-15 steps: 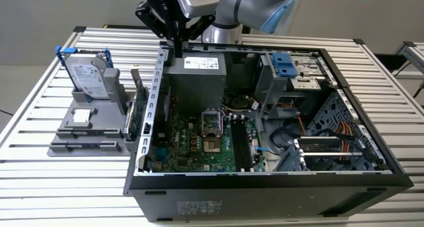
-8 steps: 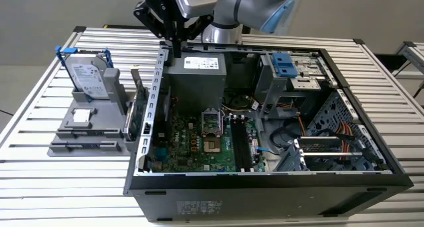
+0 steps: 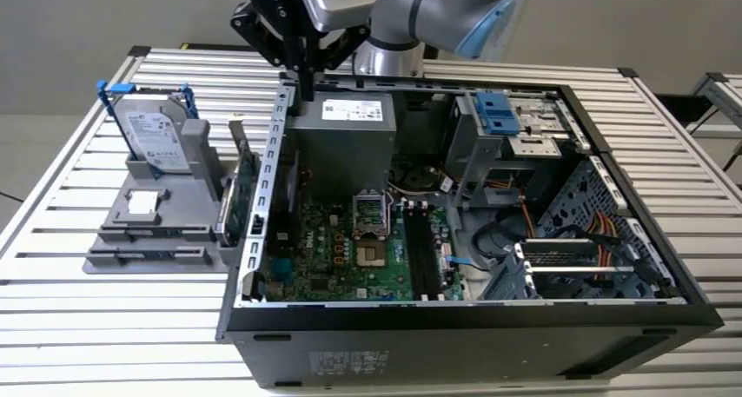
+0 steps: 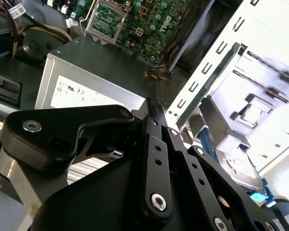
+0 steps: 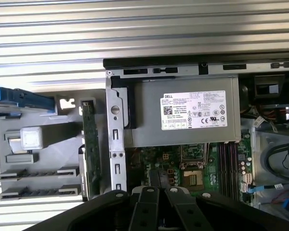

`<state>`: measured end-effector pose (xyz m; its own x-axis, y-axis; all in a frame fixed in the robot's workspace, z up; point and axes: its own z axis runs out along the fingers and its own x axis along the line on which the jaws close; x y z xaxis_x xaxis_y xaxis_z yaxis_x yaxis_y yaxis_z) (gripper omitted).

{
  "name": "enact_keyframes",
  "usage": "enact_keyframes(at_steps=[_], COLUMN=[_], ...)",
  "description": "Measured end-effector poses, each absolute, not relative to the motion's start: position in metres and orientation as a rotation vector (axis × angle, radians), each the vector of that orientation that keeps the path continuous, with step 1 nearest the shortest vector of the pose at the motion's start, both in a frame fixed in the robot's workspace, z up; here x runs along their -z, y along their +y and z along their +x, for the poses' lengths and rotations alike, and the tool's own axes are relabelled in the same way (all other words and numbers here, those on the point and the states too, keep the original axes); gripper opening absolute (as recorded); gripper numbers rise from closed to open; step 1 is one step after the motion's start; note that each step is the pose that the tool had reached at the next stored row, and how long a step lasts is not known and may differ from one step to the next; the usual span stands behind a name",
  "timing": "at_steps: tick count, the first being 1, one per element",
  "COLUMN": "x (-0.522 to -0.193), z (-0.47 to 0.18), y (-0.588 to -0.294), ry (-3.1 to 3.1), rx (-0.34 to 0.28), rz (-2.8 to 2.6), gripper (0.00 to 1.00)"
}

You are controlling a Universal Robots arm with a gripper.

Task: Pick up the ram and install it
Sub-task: 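Reach for the ram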

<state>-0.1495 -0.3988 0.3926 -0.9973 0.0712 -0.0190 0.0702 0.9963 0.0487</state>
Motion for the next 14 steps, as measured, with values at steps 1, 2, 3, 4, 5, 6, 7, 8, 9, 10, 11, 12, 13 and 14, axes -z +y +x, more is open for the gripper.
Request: enact_keyframes(at_steps=[1, 2, 3, 4, 5, 6, 7, 8, 9, 10, 11, 12, 13, 14], x=[-0.3926, -0.3926, -0.3926, -0.3926, -0.3926, -0.3926, -0.3926, -0.3926, -0.3926, -0.3926, -0.3926, -0.3926, -0.3926, -0.3926], z=[-0.1498, -0.1501, -0.1505, -0.1508, -0.151, -0.1513, -0.1516, -0.1519, -0.1522, -0.1524, -0.1527, -0.1531, -0.1534, -0.1537], y=[-0.3988, -0.3988, -0.3988, -0.3988, -0.3988, -0.3988, -0.3988, -0.3988, -0.3988, -0.3988, -0.3988, -0.3988, -0.3988, -0.3988], ry=[3.118, 3.118, 3.118, 3.118, 3.118, 3.118, 3.118, 3.118, 3.118, 3.118, 3.118, 3.118, 3.118, 3.118], rx=[-0.075, -0.075, -0.075, -0.075, -0.075, -0.075, -0.075, -0.075, -0.075, -0.075, -0.075, -0.075, -0.075, -0.075], rz=[0.11, 0.11, 0.11, 0.11, 0.11, 0.11, 0.11, 0.11, 0.111, 0.11, 0.11, 0.11, 0.11, 0.11], gripper=[0.0, 0.0, 0.0, 0.0, 0.0, 0.0, 0.0, 0.0, 0.0, 0.0, 0.0, 0.0, 0.0, 0.0])
